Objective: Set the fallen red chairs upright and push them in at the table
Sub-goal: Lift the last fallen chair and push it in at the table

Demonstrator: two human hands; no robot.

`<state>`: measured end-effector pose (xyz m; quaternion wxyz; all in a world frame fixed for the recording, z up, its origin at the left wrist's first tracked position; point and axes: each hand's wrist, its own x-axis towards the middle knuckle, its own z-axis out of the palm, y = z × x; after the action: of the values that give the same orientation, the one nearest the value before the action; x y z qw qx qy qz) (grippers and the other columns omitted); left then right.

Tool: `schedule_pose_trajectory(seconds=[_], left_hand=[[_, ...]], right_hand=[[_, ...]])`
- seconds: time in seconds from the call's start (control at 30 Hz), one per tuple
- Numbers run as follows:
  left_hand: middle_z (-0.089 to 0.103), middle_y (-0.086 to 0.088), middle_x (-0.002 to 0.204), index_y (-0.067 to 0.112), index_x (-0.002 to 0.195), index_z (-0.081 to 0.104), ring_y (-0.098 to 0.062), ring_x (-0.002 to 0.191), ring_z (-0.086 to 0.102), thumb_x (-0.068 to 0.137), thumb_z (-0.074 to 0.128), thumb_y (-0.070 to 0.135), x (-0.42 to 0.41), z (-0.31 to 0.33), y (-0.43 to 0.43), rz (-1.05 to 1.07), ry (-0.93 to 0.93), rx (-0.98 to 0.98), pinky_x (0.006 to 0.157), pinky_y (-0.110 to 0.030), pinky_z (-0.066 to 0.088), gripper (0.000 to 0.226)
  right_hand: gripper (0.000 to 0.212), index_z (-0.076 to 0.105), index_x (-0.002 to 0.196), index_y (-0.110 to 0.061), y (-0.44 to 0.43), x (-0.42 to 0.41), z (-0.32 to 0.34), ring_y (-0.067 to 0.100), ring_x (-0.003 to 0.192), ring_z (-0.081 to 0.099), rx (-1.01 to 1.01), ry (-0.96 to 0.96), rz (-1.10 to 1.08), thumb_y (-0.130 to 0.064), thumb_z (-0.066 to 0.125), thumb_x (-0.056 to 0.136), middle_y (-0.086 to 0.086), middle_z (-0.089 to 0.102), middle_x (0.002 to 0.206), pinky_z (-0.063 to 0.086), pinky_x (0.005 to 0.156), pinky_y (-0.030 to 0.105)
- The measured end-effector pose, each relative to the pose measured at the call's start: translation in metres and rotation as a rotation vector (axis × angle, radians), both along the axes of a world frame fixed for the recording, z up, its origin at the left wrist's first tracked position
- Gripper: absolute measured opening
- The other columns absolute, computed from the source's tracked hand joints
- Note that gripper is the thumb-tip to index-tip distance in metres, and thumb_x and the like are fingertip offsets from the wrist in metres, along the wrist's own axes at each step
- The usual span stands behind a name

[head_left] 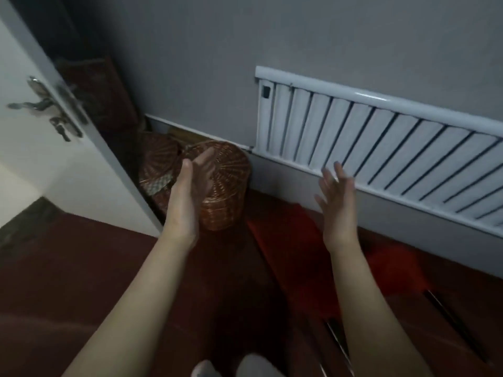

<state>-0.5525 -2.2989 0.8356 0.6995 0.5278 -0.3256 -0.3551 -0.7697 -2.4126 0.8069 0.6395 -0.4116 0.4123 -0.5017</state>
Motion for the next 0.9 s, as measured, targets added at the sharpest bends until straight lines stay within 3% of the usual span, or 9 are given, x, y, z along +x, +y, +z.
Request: schedule_pose_trajectory(seconds=[0.1,0.2,0.23,0.33,0.4,0.47,0.57,0.77,0.9], left_hand=[[0.048,0.004,0.144,0.016,0.142,0.044,-0.01,0.135,0.041,0.101,0.021,0.053,0.011,-0.005,-0.023,-0.112,0.022,0.073,0.116,-0.038,0.026,0.06],[0.057,0.012,0.126,0.027,0.123,0.055,-0.005,0.121,0.052,0.072,0.045,0.071,0.015,-0.017,-0.061,-0.188,0.072,0.144,0.093,-0.019,0.043,0.068],[0.057,0.01,0.128,0.03,0.12,0.056,-0.007,0.124,0.05,0.069,0.046,0.071,0.015,-0.022,-0.078,-0.229,0.084,0.167,0.094,-0.019,0.043,0.066],[0.052,0.001,0.141,0.018,0.132,0.054,-0.013,0.133,0.045,0.09,0.04,0.059,0.015,-0.05,-0.132,-0.282,0.071,0.24,0.114,-0.034,0.032,0.061],[0.058,0.002,0.135,0.012,0.134,0.055,-0.009,0.127,0.051,0.103,0.031,0.042,0.016,-0.073,-0.163,-0.266,0.035,0.243,0.112,-0.032,0.033,0.05],[0.062,0.006,0.13,0.016,0.13,0.058,-0.006,0.124,0.053,0.104,0.028,0.038,0.02,-0.094,-0.189,-0.285,-0.006,0.264,0.107,-0.028,0.035,0.046],[0.06,0.008,0.133,0.019,0.129,0.058,-0.005,0.125,0.052,0.105,0.025,0.037,0.033,-0.115,-0.228,-0.359,-0.016,0.329,0.111,-0.031,0.034,0.045],[0.061,0.006,0.131,0.02,0.124,0.062,-0.006,0.124,0.053,0.096,0.034,0.043,0.061,-0.165,-0.298,-0.366,-0.064,0.387,0.106,-0.027,0.037,0.046],[0.062,0.005,0.13,0.023,0.119,0.063,-0.006,0.123,0.054,0.105,0.032,0.03,0.077,-0.232,-0.343,-0.381,-0.047,0.487,0.109,-0.03,0.037,0.035]], right_hand=[[0.05,0.031,0.149,-0.02,0.008,0.006,-0.004,0.008,0.127,0.045,0.0,0.066,-0.083,-0.04,0.018,0.105,-0.014,0.049,0.13,0.039,0.098,0.026],[0.049,0.026,0.15,-0.017,0.005,0.014,-0.01,0.004,0.119,0.042,-0.019,0.06,-0.2,-0.035,0.014,0.106,-0.013,0.045,0.125,0.041,0.083,0.013],[0.05,0.025,0.15,-0.016,-0.001,0.015,-0.017,0.005,0.12,0.041,-0.015,0.058,-0.229,-0.034,0.013,0.106,-0.011,0.043,0.127,0.042,0.083,0.012],[0.049,0.027,0.15,-0.015,-0.029,0.015,-0.047,0.011,0.129,0.041,0.062,0.0,-0.323,-0.035,0.015,0.106,-0.006,0.045,0.132,0.041,0.091,0.017],[0.05,0.029,0.15,-0.015,-0.054,0.016,-0.068,0.018,0.138,0.038,0.126,-0.002,-0.368,-0.036,0.017,0.106,-0.002,0.045,0.139,0.036,0.105,0.03],[0.054,0.033,0.15,-0.016,-0.078,0.02,-0.09,0.021,0.138,0.04,0.178,-0.006,-0.4,-0.042,0.021,0.104,0.002,0.046,0.146,0.034,0.11,0.038],[0.058,0.039,0.146,-0.021,-0.107,0.03,-0.118,0.018,0.132,0.047,0.235,0.008,-0.451,-0.051,0.028,0.098,0.002,0.051,0.142,0.039,0.106,0.038],[0.055,0.036,0.148,-0.021,-0.169,0.059,-0.174,0.019,0.132,0.047,0.341,-0.017,-0.501,-0.049,0.025,0.102,0.001,0.05,0.142,0.04,0.106,0.037],[0.055,0.037,0.148,-0.023,-0.219,0.089,-0.229,0.017,0.131,0.048,0.394,-0.001,-0.508,-0.051,0.026,0.102,0.0,0.049,0.144,0.041,0.105,0.037]])
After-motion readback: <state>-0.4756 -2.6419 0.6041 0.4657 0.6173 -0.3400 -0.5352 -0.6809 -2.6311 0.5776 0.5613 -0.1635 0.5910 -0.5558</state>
